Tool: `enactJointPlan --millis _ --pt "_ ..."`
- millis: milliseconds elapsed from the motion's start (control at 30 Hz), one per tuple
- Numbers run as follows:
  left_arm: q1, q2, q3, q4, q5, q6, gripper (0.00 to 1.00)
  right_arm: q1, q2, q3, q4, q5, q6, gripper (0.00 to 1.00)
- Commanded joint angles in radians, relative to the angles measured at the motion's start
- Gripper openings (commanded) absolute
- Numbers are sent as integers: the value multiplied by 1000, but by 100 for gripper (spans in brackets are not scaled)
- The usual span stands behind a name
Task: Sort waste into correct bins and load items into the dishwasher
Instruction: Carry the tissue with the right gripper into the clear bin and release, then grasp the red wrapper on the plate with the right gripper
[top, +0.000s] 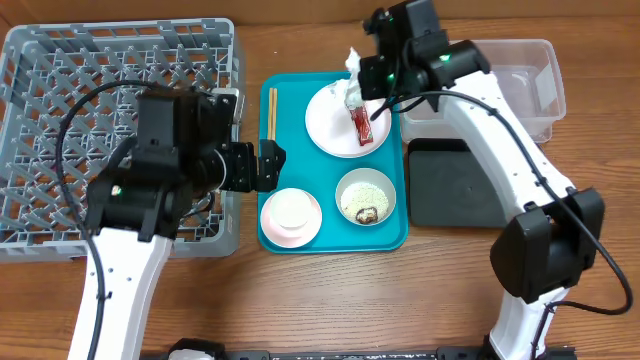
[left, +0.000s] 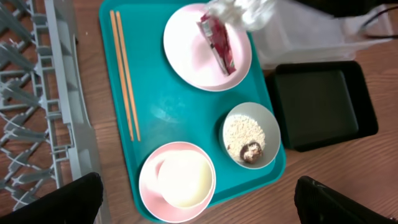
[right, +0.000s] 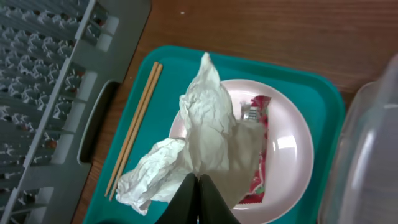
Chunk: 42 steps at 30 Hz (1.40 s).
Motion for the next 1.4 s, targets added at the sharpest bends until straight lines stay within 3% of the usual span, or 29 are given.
enactJointPlan --millis 0,700,767,833,1100,1367 --pt "-2 47 11 0 -13 16 100 4 -9 23 -8 35 -10 4" --pt "-2 342 11 1 -20 19 100 -272 -86 23 -91 96 2 4" --pt "-2 367 11 1 -20 19 100 -272 -86 23 -112 96 2 17" --pt "-2 391 11 1 -20 19 100 -269 -87 23 -126 96 2 68" --pt "-3 470 11 1 -20 19 100 -173 -93 23 -125 -46 -2 71" --pt "-3 505 11 2 -20 19 100 8 -32 12 -121 168 -2 72"
